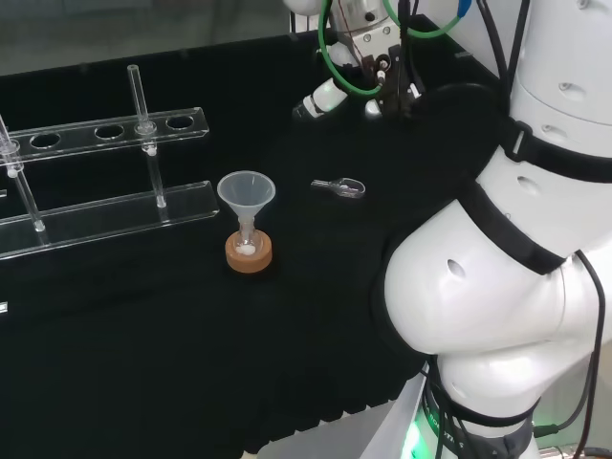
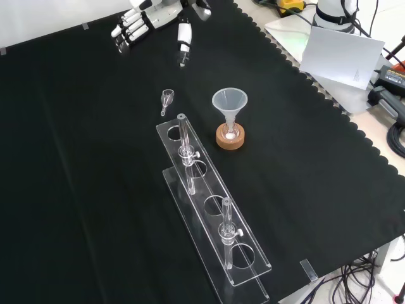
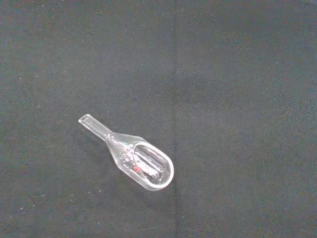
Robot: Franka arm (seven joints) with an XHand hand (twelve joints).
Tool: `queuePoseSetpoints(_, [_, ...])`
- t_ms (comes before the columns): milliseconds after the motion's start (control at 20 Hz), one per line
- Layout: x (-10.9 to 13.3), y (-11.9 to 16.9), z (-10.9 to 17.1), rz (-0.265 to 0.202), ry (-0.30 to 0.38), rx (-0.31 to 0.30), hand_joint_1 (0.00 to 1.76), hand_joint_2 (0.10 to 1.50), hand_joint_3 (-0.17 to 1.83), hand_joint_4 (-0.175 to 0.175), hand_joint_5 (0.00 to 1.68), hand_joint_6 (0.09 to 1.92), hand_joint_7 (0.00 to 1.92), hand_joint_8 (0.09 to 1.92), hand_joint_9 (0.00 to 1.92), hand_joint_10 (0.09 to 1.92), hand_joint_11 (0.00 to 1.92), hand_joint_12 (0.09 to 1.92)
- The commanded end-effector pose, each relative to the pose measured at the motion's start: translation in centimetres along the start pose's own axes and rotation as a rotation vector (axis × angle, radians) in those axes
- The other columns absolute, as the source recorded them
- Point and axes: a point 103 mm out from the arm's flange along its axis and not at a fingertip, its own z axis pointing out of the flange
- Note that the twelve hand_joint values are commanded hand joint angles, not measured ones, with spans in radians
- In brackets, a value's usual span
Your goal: Remove the funnel from the round-bottom flask.
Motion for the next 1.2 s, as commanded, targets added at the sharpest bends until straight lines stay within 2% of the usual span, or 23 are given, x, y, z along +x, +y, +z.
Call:
queuePoseSetpoints(50, [0.9,-0.9,-1.5,-0.028,-0.002,-0.011,0.25,0.67,0.04,0.040,0.00,0.09,0.07,0.09,0.00,0.09,0.00,0.57])
queuePoseSetpoints(550, [2.8,-3.3,-4.7,-0.097,0.035,-0.060,0.26,0.67,0.04,0.039,0.00,0.09,0.05,0.09,0.00,0.09,0.00,0.54])
queuePoseSetpoints(950, [5.0,-5.2,-4.4,-0.164,0.031,-0.023,0.26,0.67,0.03,0.034,0.00,0.09,0.04,0.09,0.00,0.09,0.00,0.51])
queuePoseSetpoints(1200, [6.3,-6.3,-3.9,-0.185,0.048,-0.011,0.27,0.67,0.03,0.047,0.00,0.09,0.03,0.09,0.00,0.09,0.00,0.50])
